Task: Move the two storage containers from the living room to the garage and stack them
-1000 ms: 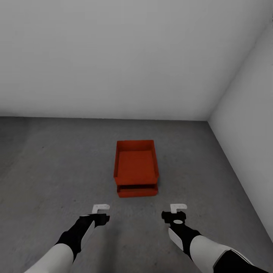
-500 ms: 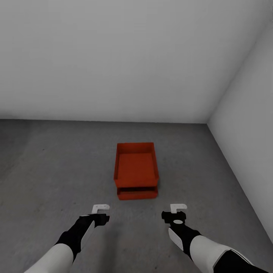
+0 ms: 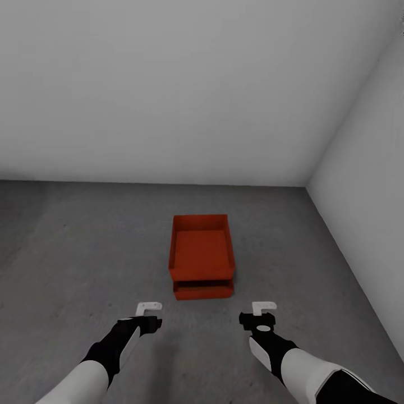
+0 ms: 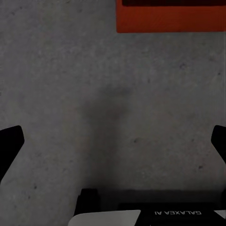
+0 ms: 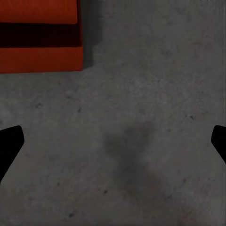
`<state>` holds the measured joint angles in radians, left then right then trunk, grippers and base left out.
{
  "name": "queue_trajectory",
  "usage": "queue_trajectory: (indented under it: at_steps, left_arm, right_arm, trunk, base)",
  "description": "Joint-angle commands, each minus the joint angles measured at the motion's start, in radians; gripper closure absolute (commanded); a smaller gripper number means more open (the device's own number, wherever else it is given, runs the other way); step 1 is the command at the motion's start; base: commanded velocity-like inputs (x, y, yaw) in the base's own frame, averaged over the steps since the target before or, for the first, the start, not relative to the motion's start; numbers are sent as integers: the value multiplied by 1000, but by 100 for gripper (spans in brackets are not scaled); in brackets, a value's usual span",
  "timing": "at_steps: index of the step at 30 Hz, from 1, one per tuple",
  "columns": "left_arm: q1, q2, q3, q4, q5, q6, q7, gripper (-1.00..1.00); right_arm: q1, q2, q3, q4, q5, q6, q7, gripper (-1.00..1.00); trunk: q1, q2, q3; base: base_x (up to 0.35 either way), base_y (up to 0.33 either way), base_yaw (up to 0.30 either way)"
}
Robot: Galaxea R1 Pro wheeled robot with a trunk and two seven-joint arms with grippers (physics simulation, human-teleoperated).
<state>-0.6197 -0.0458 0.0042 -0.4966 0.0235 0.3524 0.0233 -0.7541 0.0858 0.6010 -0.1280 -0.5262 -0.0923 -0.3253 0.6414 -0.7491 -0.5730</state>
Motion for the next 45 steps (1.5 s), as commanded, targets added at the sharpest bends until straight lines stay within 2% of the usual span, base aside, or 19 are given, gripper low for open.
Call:
queue_trajectory:
  at_steps: [1,45]
  left_arm:
    - [0,0,0,-2,3,6,2,-100]
    - [0,0,-1,-2,3,5,4,-100]
  right_arm:
    - [-1,0,8,1,-11,-4,-3,-100]
    - [-1,0,8,1,-11,-4,-4,-100]
  trunk:
    - [0,-1,1]
    - [0,-1,69]
  base:
    - [0,0,0]
    - [0,0,0]
